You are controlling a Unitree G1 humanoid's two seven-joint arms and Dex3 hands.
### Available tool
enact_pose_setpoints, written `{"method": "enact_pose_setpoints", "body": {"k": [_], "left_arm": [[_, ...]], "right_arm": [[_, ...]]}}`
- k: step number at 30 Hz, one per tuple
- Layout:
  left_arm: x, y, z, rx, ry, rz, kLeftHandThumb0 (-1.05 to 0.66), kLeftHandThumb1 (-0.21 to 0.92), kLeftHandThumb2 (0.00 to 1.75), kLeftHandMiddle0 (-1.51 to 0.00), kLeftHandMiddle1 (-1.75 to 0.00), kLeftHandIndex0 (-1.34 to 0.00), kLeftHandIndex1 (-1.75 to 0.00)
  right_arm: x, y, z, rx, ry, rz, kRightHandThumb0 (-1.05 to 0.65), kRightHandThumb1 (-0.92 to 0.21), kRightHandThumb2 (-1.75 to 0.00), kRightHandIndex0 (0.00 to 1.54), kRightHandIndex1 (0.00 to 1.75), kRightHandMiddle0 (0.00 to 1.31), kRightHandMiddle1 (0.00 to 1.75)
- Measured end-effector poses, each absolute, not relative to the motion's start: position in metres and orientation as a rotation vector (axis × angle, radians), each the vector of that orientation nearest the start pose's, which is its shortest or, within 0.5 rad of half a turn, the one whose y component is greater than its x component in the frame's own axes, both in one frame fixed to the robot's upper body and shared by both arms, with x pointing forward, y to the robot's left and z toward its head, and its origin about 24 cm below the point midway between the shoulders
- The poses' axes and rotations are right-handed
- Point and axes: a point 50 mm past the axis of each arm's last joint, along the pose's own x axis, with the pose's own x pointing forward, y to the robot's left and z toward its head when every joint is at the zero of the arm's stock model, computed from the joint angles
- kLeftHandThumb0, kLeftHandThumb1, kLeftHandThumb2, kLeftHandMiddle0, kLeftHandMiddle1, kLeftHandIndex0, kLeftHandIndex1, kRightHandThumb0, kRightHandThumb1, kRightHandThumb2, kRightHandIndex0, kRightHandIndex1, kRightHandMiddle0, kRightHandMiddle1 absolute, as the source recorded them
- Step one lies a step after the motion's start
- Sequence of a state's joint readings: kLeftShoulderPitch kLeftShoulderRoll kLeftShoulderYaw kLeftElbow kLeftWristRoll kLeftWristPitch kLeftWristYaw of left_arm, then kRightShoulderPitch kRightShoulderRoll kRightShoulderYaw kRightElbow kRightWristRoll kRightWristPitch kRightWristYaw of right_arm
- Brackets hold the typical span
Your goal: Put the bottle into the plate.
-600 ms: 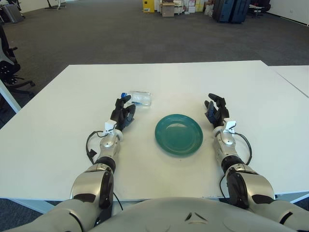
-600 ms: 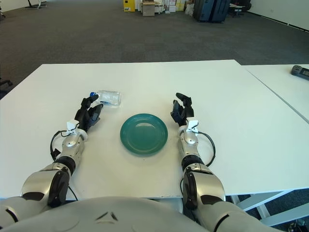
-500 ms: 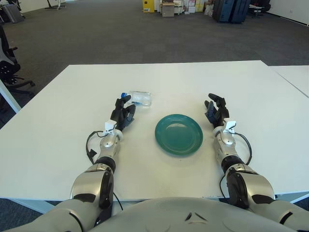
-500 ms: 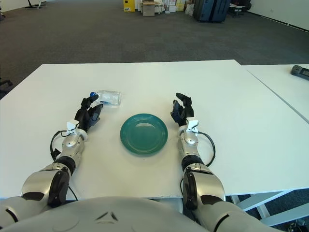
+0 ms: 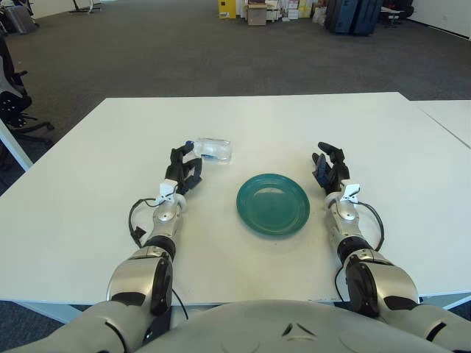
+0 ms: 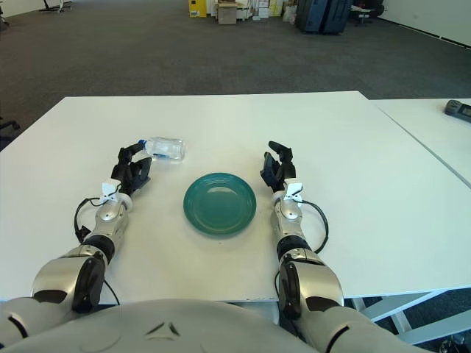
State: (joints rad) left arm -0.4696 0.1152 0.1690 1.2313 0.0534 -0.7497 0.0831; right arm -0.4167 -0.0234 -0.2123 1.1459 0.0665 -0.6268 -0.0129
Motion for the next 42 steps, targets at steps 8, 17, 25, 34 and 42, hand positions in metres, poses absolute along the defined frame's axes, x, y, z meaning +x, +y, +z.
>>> {"method": "enact_pose_setpoints", "body": {"k": [8,17,25,34,42], "left_arm": [[0.324,0.195,0.019,0.274,-0.145,0.178,-0.74,0.89,0.48,-0.22,-1.34,-0.07,-1.43],[0.339,0.178,0.039,0.623,-0.262,0.172,-0.9,0.92,0.59,-0.1,-0.94,-0.01,-1.26],[0.346,0.164,0.051,0.794,-0.38,0.172,-1.01,0.92,0.7,-0.1,-0.61,0.0,-1.03],[0.355,0.151,0.061,0.967,-0.458,0.185,-1.05,0.92,0.76,-0.08,-0.26,0.0,-0.81],[0.362,0.13,0.061,1.174,-0.475,0.131,-1.05,0.92,0.86,-0.03,-0.07,0.0,-0.51]], "right_arm": [[0.285,-0.167,-0.039,0.094,0.117,-0.146,-0.68,-0.92,-0.74,0.46,0.09,0.0,1.06],[0.286,-0.167,-0.039,0.093,0.118,-0.152,-0.69,-0.92,-0.75,0.46,0.1,0.0,1.06],[0.286,-0.166,-0.039,0.091,0.118,-0.152,-0.7,-0.92,-0.75,0.47,0.1,0.0,1.06],[0.286,-0.166,-0.039,0.085,0.121,-0.157,-0.7,-0.92,-0.74,0.49,0.12,0.0,1.06],[0.288,-0.165,-0.039,0.084,0.129,-0.153,-0.68,-0.92,-0.75,0.52,0.14,0.0,1.06]]}}
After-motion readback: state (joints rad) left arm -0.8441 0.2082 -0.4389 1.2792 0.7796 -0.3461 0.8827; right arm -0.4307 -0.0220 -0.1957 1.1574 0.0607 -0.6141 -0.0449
